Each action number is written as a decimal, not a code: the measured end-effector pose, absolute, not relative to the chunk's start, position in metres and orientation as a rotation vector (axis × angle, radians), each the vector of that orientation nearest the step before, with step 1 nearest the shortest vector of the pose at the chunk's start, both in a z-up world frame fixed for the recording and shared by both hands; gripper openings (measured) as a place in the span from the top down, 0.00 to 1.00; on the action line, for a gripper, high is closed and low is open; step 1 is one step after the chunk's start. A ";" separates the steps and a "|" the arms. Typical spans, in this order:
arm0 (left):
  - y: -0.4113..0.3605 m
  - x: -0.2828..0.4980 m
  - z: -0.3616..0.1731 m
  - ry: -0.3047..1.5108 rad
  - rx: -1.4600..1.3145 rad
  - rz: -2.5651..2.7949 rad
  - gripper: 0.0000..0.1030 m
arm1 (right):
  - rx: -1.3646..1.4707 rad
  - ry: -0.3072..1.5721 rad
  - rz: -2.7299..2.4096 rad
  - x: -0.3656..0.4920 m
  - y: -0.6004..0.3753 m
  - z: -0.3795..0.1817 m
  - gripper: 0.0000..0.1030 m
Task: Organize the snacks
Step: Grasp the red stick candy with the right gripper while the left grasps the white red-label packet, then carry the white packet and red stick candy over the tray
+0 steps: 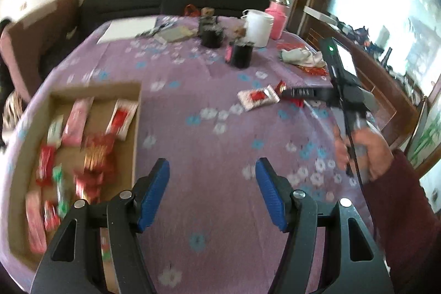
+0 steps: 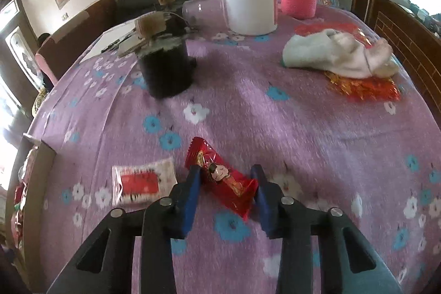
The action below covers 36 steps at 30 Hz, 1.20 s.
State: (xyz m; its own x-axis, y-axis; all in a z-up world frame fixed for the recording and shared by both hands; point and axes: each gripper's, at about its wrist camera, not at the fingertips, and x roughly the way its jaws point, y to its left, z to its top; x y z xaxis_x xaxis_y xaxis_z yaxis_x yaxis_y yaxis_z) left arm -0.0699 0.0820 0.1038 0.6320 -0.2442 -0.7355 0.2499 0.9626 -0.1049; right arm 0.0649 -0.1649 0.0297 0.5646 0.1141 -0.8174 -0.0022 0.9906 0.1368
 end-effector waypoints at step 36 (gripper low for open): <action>-0.065 0.083 0.029 0.953 0.383 -0.524 0.75 | 0.125 0.942 0.058 0.003 -0.182 0.031 0.63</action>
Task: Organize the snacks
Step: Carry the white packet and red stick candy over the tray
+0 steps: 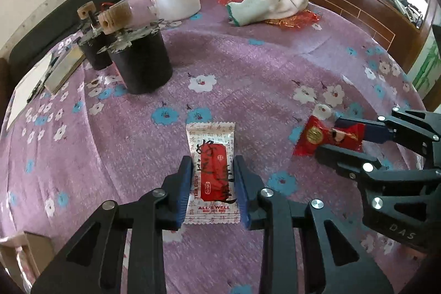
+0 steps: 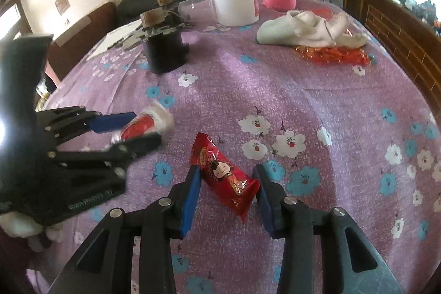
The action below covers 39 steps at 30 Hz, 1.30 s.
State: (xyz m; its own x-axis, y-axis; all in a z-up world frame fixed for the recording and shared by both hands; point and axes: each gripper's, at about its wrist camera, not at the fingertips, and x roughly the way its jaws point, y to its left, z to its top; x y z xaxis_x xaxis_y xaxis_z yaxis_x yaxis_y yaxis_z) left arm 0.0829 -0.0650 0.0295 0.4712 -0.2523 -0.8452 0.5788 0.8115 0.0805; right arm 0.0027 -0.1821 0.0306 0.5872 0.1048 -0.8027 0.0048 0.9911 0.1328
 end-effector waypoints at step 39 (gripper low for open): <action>0.261 -0.117 0.053 0.908 -0.229 0.041 0.75 | 0.020 0.886 0.543 -0.047 0.064 0.088 0.67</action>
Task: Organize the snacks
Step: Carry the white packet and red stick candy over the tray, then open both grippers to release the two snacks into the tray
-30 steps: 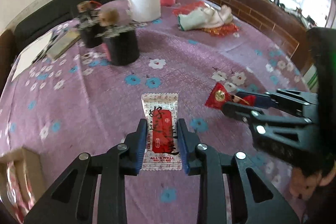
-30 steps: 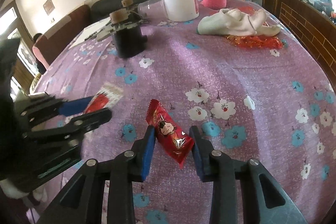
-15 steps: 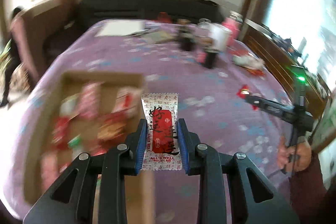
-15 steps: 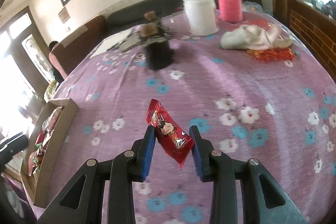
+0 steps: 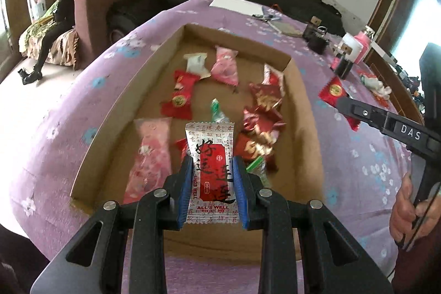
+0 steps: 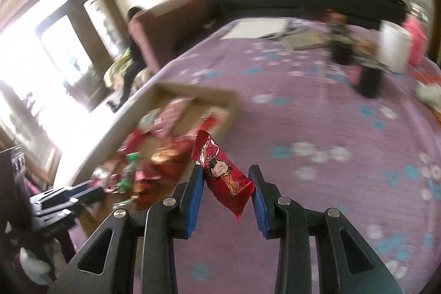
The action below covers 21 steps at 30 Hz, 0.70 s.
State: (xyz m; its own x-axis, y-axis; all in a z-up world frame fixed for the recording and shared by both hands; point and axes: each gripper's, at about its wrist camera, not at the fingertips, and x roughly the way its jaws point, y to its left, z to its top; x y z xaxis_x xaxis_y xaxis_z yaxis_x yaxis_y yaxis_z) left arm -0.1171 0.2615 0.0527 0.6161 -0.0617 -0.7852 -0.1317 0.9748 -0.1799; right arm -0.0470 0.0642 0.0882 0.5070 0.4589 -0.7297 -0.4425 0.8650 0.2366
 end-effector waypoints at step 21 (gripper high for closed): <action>0.270 -0.129 0.047 0.855 -0.305 0.032 0.69 | -0.066 0.979 0.624 -0.005 0.196 0.051 0.65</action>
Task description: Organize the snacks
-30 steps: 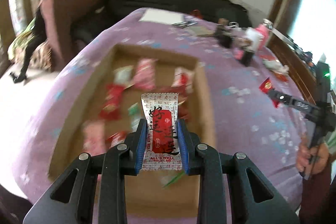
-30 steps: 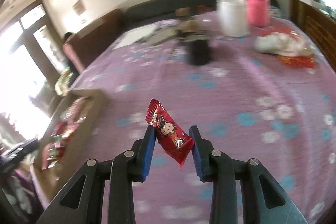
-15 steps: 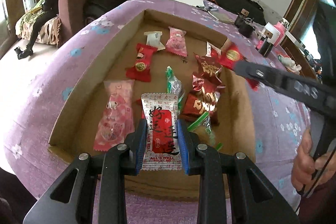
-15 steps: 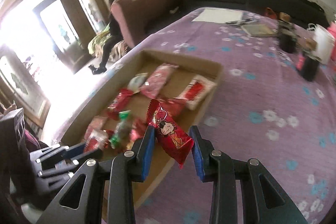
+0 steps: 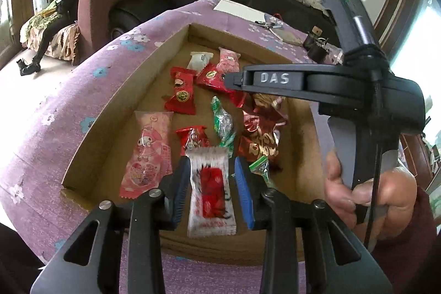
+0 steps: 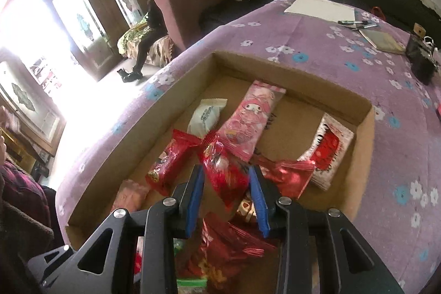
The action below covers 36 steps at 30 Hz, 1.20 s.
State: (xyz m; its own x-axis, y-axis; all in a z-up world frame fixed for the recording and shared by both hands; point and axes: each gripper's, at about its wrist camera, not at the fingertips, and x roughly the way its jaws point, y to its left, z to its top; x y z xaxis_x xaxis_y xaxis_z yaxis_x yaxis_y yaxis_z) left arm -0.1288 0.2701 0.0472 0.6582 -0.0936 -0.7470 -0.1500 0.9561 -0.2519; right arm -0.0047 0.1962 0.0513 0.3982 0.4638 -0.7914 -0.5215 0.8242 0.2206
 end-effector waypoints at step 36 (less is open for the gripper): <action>0.228 -0.191 0.100 0.660 -0.097 0.341 0.25 | -0.135 0.722 0.390 -0.141 0.084 0.085 0.26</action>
State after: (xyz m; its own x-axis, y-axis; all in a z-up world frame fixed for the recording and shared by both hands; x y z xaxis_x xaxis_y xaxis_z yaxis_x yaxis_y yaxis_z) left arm -0.1905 0.2276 0.1002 0.7371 0.2789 -0.6156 -0.3402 0.9402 0.0187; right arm -0.1409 0.0838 0.0855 0.6822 0.3008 -0.6664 -0.3926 0.9196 0.0131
